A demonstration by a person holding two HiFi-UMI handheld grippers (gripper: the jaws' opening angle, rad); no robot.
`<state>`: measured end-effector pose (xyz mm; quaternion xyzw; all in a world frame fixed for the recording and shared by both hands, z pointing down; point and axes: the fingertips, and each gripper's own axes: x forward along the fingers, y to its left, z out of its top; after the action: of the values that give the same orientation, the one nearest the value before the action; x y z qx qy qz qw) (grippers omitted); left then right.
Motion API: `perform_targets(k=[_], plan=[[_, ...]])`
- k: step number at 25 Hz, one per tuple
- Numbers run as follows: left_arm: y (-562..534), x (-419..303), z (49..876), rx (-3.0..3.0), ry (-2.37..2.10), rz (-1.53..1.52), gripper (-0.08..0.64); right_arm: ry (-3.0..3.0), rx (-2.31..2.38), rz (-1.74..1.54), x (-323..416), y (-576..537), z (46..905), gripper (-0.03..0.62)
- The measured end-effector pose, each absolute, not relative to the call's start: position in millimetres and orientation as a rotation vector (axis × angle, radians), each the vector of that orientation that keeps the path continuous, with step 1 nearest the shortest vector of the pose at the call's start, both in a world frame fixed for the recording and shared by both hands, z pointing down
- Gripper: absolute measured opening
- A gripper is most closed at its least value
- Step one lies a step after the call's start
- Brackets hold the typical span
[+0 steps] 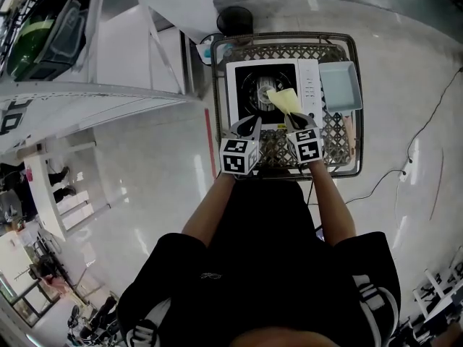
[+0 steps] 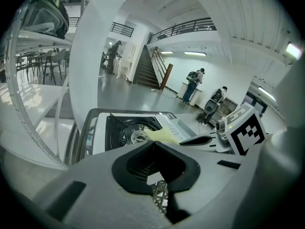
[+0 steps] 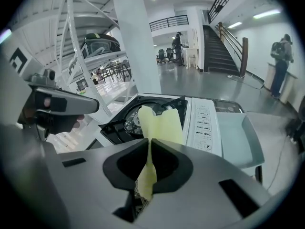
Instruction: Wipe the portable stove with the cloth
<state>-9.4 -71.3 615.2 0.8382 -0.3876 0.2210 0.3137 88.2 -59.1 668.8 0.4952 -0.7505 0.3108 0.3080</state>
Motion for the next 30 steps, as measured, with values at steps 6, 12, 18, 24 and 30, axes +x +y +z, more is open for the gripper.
perform_targets(k=[6,12,18,24,30], plan=[[-68,2,620,2.224,-0.977,0.611,0.021,-1.977,1.289,0.828,83,-41,672,0.021],[-67,11,626,2.243,-0.943,0.624,0.021,-1.968,1.25,0.844,75,-22,681,0.021],[-74,5,625,2.234,-0.952,0.623,0.021,-2.043,1.303,0.776,69,-46,653,0.021],[-94,-18,615,2.215,-1.022,0.569,0.021,-2.168,1.416,0.574,62,-150,582,0.021],[-113,-49,612,2.174,-1.116,0.522,0.021,-2.18,1.412,0.472,42,-239,571,0.021]])
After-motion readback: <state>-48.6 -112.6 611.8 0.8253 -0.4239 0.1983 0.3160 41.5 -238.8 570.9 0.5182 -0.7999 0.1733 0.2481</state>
